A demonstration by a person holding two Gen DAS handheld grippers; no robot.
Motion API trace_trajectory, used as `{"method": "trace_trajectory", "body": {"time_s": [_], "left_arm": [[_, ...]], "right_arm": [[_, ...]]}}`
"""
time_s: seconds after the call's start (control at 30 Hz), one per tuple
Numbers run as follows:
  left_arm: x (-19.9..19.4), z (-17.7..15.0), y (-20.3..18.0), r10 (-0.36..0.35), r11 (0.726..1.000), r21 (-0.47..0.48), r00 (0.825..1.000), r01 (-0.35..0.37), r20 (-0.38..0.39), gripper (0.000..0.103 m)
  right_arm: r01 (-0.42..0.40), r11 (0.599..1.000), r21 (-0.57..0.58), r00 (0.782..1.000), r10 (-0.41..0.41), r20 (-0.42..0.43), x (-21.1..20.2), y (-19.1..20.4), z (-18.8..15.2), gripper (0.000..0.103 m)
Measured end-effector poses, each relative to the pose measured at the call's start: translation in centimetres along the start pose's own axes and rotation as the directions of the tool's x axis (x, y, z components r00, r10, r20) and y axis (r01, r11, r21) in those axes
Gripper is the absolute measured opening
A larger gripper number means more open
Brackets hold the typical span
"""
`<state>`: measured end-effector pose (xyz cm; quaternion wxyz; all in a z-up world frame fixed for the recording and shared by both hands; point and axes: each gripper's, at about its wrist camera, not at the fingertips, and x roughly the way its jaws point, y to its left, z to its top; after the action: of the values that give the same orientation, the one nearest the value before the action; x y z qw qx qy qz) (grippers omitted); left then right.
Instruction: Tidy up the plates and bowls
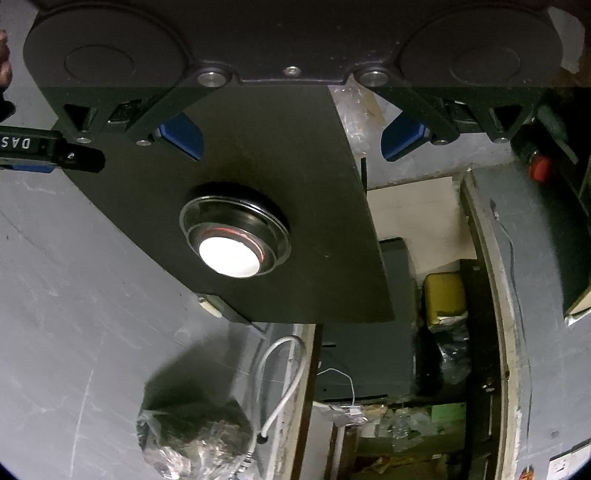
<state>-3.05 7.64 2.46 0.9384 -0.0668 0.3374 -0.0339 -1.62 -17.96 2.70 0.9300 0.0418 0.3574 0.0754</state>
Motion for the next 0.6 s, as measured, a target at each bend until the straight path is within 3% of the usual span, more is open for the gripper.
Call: {"method": "trace_trajectory", "body": {"time_s": [0.6], "left_arm": [[-0.8,-0.9,-0.4,-0.036,0.997,0.073,0.999,0.036,0.006,0.102]], "right_arm": [[0.041,0.999,0.015,0.998,-0.042,0.036,-2.0,0.5,-1.6,0.103]]}}
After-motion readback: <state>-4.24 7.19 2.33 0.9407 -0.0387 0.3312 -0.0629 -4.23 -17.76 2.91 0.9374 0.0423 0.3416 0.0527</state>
